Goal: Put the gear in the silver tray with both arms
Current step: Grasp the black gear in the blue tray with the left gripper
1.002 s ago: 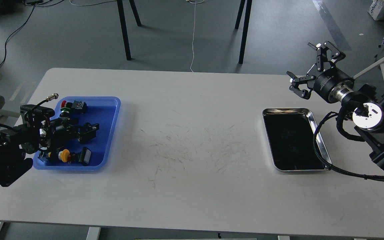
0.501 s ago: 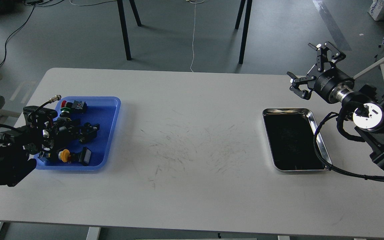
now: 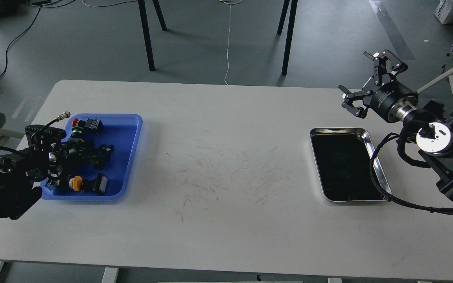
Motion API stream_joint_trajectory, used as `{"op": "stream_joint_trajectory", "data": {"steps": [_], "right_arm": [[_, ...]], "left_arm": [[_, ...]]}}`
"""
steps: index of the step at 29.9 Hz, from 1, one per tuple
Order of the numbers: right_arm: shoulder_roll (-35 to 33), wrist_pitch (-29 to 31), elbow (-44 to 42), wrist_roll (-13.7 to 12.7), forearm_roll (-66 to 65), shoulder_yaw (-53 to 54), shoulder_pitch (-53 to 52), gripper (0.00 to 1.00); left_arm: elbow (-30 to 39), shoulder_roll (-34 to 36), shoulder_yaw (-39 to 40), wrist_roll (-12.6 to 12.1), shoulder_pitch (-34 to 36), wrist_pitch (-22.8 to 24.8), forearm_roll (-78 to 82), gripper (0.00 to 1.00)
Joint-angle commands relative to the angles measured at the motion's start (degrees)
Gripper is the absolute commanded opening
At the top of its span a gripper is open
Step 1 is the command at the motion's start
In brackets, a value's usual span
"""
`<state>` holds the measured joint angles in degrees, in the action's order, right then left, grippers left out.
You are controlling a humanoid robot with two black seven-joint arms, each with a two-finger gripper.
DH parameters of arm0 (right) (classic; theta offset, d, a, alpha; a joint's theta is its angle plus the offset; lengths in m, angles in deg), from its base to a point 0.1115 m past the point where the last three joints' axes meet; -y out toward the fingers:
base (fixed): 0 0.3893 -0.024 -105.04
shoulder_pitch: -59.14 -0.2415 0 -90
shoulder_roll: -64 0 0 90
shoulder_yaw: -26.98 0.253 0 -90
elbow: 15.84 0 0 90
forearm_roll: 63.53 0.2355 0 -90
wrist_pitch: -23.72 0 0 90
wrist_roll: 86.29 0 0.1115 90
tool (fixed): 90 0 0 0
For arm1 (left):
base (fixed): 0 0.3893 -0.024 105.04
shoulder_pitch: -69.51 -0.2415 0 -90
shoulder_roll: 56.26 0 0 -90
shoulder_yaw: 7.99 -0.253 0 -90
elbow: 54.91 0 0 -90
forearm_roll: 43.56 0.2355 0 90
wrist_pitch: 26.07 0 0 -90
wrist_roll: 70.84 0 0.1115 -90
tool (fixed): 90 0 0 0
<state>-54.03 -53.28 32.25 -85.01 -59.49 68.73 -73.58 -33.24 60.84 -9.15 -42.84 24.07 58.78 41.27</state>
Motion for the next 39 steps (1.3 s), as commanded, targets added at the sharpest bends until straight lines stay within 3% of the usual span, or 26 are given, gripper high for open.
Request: {"op": "stream_joint_trajectory", "data": {"steps": [1, 11, 14, 18, 23, 39], "right_arm": [[0.0, 0.0, 0.0, -0.1, 0.0, 0.0, 0.0, 0.99], [0.0, 0.0, -0.1, 0.0, 0.0, 0.0, 0.1, 0.99], [0.1, 0.0, -0.1, 0.0, -0.1, 0.0, 0.1, 0.99], [0.1, 0.0, -0.1, 0.0, -0.2, 0.0, 0.1, 0.99], [0.1, -0.1, -0.1, 0.0, -0.8, 0.0, 0.1, 0.99], [0.1, -0.1, -0.2, 0.0, -0.9, 0.0, 0.2, 0.99]], "left_arm": [[-0.1, -0.2, 0.0, 0.0, 0.0, -0.2, 0.1, 0.55], [-1.0, -0.8, -0.1, 0.0, -0.1, -0.2, 0.2, 0.51], [-1.2, -0.8, -0.1, 0.0, -0.4, -0.2, 0.2, 0.42], [-2.6, -0.9, -0.1, 0.0, -1.2, -0.2, 0.0, 0.42], [-2.7, -0.9, -0.1, 0.0, -1.2, 0.0, 0.0, 0.31], [-2.7, -3.1, 0.0, 0.0, -1.1, 0.2, -1.5, 0.18]]}}
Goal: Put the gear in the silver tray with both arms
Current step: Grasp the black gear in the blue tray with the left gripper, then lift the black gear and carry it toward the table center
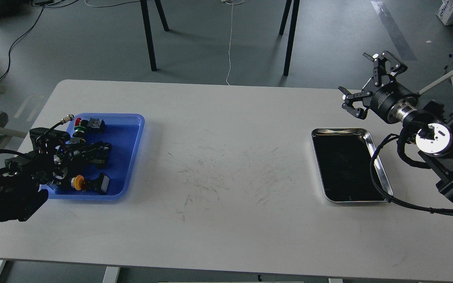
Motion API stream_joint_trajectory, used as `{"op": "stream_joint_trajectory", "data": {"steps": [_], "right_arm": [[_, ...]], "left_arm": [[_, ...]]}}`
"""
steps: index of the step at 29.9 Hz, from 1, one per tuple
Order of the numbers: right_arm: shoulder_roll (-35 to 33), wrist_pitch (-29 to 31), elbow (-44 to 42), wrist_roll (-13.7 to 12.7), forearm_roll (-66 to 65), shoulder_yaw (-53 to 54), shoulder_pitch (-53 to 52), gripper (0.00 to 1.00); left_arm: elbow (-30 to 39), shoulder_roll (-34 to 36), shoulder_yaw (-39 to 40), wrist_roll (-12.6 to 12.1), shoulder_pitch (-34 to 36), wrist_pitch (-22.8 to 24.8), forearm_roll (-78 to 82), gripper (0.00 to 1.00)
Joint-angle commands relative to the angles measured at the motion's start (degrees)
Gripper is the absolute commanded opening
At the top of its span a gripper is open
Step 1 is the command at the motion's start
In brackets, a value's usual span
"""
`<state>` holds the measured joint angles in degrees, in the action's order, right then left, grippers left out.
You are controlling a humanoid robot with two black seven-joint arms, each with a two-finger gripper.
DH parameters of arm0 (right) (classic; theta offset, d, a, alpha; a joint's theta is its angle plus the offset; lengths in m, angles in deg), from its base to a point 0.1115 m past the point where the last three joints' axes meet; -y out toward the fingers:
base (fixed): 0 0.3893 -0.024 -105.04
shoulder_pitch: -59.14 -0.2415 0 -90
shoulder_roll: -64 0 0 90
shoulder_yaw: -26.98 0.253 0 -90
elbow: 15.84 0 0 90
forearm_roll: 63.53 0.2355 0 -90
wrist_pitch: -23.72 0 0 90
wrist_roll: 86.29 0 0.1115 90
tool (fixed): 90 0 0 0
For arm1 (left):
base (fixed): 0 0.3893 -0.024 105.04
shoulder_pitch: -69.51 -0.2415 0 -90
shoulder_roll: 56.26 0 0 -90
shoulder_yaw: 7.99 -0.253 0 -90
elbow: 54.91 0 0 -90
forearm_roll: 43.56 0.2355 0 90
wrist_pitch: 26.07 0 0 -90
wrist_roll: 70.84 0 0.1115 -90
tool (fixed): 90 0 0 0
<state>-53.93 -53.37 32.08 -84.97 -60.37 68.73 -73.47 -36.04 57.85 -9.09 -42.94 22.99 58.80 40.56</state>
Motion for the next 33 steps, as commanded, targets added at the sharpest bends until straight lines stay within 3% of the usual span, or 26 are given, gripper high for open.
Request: {"op": "stream_joint_trajectory", "data": {"steps": [1, 8, 33], "right_arm": [[0.0, 0.0, 0.0, 0.0, 0.0, 0.0, 0.1, 0.99], [0.1, 0.0, -0.1, 0.0, -0.1, 0.0, 0.1, 0.99], [0.3, -0.1, -0.2, 0.0, -0.9, 0.0, 0.2, 0.99]], "left_arm": [[0.1, -0.2, -0.1, 0.1, -0.2, 0.2, -1.2, 0.16], [-0.2, -0.4, -0.1, 0.1, 0.1, 1.8, -2.1, 0.09], [0.1, 4.5, 0.0, 0.1, 3.4, 6.4, -9.9, 0.07]]}}
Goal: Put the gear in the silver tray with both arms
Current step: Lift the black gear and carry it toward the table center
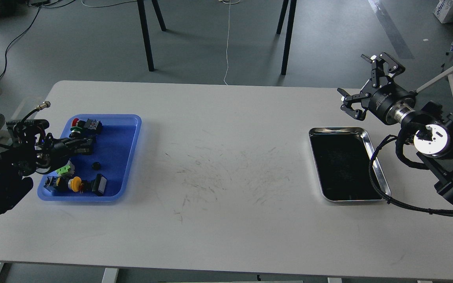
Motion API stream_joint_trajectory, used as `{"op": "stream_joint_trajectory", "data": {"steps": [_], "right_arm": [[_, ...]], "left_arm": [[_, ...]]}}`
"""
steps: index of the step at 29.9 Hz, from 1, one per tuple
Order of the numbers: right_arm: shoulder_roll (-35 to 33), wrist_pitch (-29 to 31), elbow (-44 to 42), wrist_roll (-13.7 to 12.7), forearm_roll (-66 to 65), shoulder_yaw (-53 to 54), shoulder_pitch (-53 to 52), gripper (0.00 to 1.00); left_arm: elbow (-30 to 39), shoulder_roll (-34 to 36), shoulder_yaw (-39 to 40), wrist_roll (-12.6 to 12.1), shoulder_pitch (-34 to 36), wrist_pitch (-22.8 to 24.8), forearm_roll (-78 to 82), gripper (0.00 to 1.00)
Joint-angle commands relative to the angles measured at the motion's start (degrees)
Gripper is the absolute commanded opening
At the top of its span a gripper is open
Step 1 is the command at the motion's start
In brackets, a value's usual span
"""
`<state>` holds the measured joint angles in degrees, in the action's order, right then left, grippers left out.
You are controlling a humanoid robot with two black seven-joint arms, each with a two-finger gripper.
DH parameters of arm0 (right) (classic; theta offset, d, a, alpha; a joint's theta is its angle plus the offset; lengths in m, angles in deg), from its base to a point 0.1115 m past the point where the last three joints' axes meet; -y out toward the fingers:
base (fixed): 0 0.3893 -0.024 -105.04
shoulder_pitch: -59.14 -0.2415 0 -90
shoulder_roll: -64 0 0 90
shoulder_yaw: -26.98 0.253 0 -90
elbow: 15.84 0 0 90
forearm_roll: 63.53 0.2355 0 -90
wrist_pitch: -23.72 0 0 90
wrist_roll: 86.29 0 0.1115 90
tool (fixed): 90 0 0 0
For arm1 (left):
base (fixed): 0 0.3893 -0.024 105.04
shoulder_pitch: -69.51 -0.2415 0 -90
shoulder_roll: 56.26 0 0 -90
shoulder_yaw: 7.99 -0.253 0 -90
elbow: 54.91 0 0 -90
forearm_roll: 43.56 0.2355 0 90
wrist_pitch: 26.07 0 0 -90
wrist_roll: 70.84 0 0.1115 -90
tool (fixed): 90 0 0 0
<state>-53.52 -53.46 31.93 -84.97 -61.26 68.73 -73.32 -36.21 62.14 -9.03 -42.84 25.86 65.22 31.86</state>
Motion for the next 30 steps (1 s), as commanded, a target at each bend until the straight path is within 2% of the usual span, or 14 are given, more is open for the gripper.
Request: {"op": "stream_joint_trajectory", "data": {"steps": [1, 3, 7, 14, 21, 30], "right_arm": [[-0.1, 0.0, 0.0, 0.0, 0.0, 0.0, 0.0, 0.99], [-0.1, 0.0, 0.0, 0.0, 0.0, 0.0, 0.0, 0.99], [0.0, 0.0, -0.1, 0.0, -0.1, 0.0, -0.1, 0.99], [-0.2, 0.0, -0.2, 0.0, -0.1, -0.1, -0.3, 0.99], [-0.4, 0.0, -0.3, 0.0, -0.1, -1.1, -0.9, 0.99], [-0.5, 0.0, -0.6, -0.1, -0.1, -1.2, -1.1, 0.99]], "left_arm": [[0.3, 0.5, 0.2, 0.0, 1.1, 0.0, -1.5, 0.07], [0.8, 1.5, 0.3, 0.0, 1.9, 0.1, -1.5, 0.07], [6.2, 3.4, 0.3, 0.0, 4.2, 0.2, -1.5, 0.07], [13.6, 2.8, 0.2, 0.0, 7.7, 0.0, -1.0, 0.07], [13.4, -5.1, -0.2, 0.0, 10.0, -0.1, 0.4, 0.07], [13.2, -16.5, -0.4, 0.0, 9.5, -0.1, 6.4, 0.07]]}}
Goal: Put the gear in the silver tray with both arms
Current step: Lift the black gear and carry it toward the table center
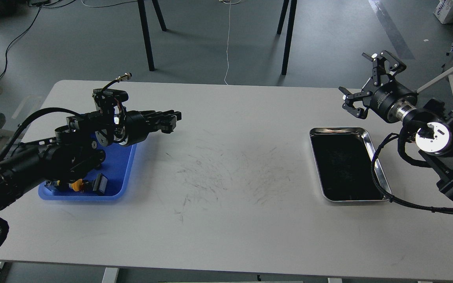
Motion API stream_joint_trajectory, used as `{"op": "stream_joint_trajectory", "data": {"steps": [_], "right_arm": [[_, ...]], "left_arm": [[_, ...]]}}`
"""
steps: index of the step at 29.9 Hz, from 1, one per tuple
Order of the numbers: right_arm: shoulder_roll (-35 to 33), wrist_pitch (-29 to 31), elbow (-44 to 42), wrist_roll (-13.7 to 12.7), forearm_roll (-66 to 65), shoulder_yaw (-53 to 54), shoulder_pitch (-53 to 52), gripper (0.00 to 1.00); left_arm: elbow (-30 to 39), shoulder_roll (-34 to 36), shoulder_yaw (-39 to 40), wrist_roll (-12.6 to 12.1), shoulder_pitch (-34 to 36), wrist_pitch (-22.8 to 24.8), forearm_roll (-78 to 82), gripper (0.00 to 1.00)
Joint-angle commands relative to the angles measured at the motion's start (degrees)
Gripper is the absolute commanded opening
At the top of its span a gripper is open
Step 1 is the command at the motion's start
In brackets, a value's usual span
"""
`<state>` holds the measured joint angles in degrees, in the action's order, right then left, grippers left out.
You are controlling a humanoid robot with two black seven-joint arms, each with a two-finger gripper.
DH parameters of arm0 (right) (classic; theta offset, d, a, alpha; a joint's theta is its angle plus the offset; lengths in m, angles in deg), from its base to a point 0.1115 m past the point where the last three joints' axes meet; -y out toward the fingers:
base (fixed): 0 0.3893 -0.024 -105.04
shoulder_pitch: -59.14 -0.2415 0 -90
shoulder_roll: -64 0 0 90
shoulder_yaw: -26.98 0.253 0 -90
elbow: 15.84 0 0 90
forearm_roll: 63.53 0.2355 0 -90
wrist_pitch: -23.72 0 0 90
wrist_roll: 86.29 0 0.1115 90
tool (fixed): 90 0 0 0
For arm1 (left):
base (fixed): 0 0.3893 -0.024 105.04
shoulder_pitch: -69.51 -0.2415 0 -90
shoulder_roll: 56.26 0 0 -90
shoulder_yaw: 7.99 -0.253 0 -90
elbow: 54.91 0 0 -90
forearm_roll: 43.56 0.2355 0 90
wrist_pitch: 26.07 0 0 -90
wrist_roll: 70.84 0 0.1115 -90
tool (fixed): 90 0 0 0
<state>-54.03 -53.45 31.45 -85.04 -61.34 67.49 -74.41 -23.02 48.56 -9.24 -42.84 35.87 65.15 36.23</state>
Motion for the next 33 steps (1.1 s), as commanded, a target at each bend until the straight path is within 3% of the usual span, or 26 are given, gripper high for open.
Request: {"op": "stream_joint_trajectory", "data": {"steps": [1, 11, 33], "right_arm": [[0.0, 0.0, -0.2, 0.0, 0.0, -0.1, -0.3, 0.99], [0.0, 0.0, -1.6, 0.0, 0.0, -0.3, -1.2, 0.99], [0.1, 0.0, -2.3, 0.0, 0.0, -0.6, -0.9, 0.99]], "left_arm": [[0.0, -4.0, -0.6, 0.0, -0.5, 0.0, 2.9, 0.07], [-1.7, -14.7, -4.6, 0.0, -0.9, -0.4, 3.5, 0.07], [-2.6, -14.8, -5.6, 0.0, -3.1, -1.6, 3.6, 0.08]]}}
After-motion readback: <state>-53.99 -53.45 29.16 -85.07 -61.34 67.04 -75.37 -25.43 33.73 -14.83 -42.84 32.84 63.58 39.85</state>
